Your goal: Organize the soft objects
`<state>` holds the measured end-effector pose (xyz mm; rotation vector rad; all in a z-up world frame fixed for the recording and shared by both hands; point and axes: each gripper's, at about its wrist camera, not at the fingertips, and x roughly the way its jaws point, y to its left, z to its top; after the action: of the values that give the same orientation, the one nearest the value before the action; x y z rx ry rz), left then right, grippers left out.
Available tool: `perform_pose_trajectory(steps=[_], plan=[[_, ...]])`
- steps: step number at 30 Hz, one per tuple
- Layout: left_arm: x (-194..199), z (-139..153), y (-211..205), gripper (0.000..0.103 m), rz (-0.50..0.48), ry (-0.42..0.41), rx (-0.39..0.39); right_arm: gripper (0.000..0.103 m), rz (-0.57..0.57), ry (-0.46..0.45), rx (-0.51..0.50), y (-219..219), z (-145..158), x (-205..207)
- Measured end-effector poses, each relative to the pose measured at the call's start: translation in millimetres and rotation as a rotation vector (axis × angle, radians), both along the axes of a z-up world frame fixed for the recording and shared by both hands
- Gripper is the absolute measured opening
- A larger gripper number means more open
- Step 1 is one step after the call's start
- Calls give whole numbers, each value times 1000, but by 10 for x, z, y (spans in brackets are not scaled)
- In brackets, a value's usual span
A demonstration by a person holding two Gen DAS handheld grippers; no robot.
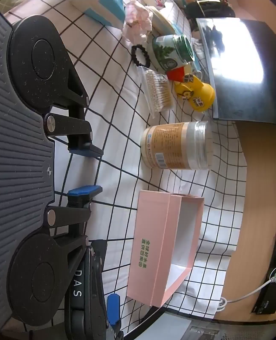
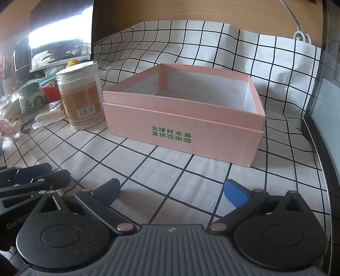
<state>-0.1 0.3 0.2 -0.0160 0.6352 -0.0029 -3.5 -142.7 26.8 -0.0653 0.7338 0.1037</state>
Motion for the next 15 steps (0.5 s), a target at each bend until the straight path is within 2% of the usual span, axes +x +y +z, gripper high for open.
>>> perform_pose_trajectory(steps=[15], plan=[[7,2,0,32,-1,-1,-11,103,0,1,0,0,-2,0]])
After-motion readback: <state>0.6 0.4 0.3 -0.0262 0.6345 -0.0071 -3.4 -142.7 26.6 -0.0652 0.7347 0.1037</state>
